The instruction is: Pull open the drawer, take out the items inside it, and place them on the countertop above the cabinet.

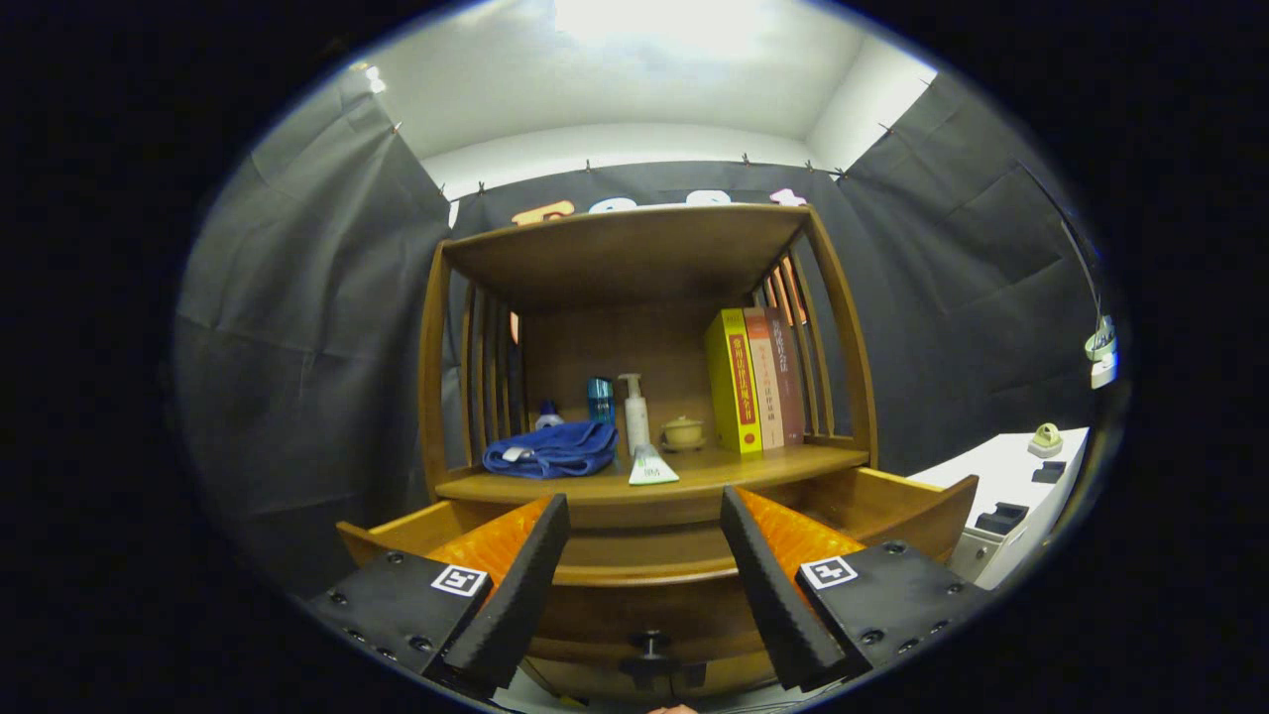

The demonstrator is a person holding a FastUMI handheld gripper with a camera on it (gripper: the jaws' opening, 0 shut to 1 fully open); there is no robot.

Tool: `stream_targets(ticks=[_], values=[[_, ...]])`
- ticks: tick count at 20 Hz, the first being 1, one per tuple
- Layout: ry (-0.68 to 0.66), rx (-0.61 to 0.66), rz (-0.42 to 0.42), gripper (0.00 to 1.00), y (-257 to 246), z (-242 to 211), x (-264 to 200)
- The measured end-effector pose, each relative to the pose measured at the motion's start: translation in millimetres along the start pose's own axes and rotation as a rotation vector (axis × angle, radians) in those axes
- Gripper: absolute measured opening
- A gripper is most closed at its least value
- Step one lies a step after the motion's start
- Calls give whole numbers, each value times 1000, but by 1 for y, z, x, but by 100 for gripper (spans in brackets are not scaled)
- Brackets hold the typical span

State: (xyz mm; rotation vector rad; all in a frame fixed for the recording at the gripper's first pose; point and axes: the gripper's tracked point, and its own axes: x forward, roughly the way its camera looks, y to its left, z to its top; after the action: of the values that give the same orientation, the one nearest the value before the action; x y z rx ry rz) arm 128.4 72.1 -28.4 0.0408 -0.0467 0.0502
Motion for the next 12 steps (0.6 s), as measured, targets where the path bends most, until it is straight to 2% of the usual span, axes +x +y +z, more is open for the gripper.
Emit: stream_targets(ticks=[3, 6, 12], values=[[0, -7, 2, 99, 0, -24, -14], [24, -51, 3, 99, 1, -37, -12], [71, -46, 2, 99, 0, -69, -10]])
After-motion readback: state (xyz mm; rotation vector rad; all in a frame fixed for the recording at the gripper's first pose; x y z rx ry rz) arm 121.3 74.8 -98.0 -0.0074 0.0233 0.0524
